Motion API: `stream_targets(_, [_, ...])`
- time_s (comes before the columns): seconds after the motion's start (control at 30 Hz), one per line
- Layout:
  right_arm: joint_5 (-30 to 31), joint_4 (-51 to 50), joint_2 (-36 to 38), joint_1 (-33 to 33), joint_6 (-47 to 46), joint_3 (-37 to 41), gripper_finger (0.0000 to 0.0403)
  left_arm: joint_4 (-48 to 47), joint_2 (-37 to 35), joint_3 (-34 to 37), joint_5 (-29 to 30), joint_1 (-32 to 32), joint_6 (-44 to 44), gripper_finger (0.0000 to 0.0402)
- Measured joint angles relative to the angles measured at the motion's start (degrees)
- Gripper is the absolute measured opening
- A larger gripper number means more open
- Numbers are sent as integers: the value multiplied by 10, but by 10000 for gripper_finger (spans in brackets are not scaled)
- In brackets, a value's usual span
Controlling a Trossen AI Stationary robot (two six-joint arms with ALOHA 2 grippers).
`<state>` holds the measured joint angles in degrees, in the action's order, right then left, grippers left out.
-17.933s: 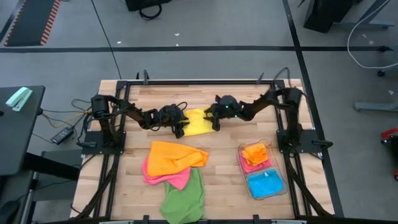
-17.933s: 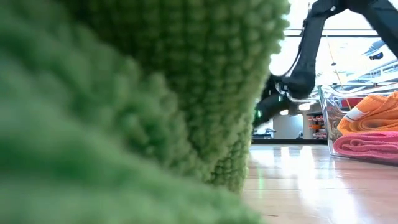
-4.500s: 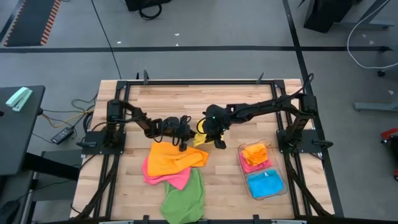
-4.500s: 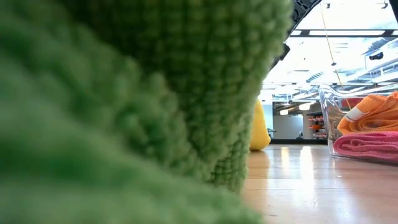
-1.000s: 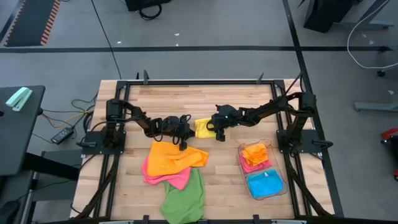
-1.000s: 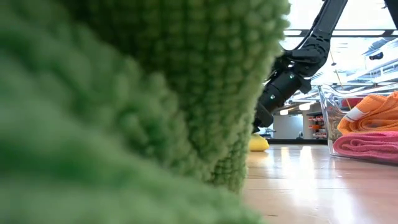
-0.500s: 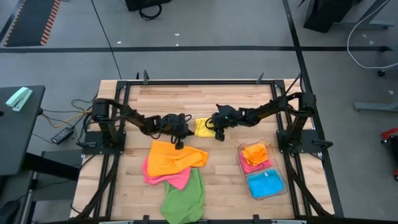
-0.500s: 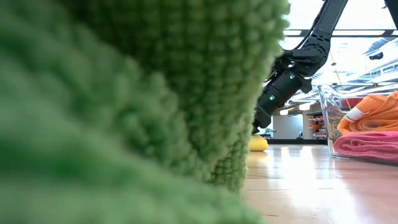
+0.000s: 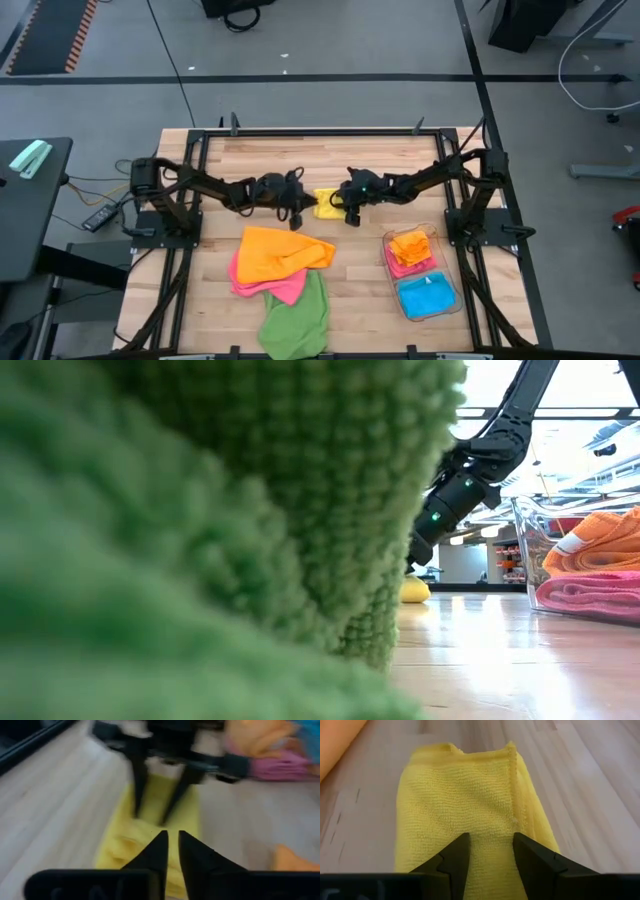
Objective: Fold microfiber towels
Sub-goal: Fold the yellow towel
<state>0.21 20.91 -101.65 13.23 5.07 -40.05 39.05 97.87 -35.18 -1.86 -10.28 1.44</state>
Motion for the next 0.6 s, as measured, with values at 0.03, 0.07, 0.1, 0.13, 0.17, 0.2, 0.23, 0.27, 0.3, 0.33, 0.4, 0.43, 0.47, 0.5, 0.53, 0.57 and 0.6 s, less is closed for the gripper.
stream_targets(0.03, [0,1,0,-2,4,0,161,-1,9,-7,7,-3,7,64])
stream_targets(0.07, [0,1,0,-3,6,0,161,-2,20,-15,11,-6,13,78])
stream_targets(0.1, [0,1,0,-6,8,0,161,-3,31,-23,12,-8,21,93])
stream_targets(0.13, [0,2,0,-7,9,0,161,-2,42,-35,12,-9,24,110])
stream_targets(0.17, [0,3,0,-8,9,0,161,-1,55,-46,12,-9,24,129])
stream_targets(0.2, [1,5,0,-8,9,0,161,-1,70,-57,12,-9,24,148])
stream_targets(0.23, [3,6,0,-8,9,0,161,-6,85,-69,12,-9,25,167])
stream_targets(0.27, [5,6,0,-8,9,0,161,-13,97,-80,12,-9,25,187])
stream_targets(0.3, [7,6,0,-8,9,0,161,-17,111,-92,12,-8,24,206])
stream_targets(0.33, [9,6,0,-8,9,0,161,-22,120,-104,12,-9,24,225])
stream_targets(0.4, [9,6,0,-8,9,0,161,-40,135,-124,18,-14,21,261])
stream_targets(0.43, [9,6,0,-8,9,0,161,-52,141,-132,25,-18,19,276])
stream_targets(0.47, [9,6,0,-8,9,0,161,-60,146,-136,35,-21,14,289])
stream_targets(0.5, [9,6,0,-8,9,0,161,-65,149,-140,43,-25,7,299])
stream_targets(0.53, [9,6,0,-8,9,0,161,-73,152,-142,52,-27,-5,308])
stream_targets(0.57, [9,6,0,-8,9,0,161,-75,154,-145,63,-29,-14,313])
stream_targets(0.6, [9,6,0,-8,9,0,161,-76,156,-146,69,-31,-20,317])
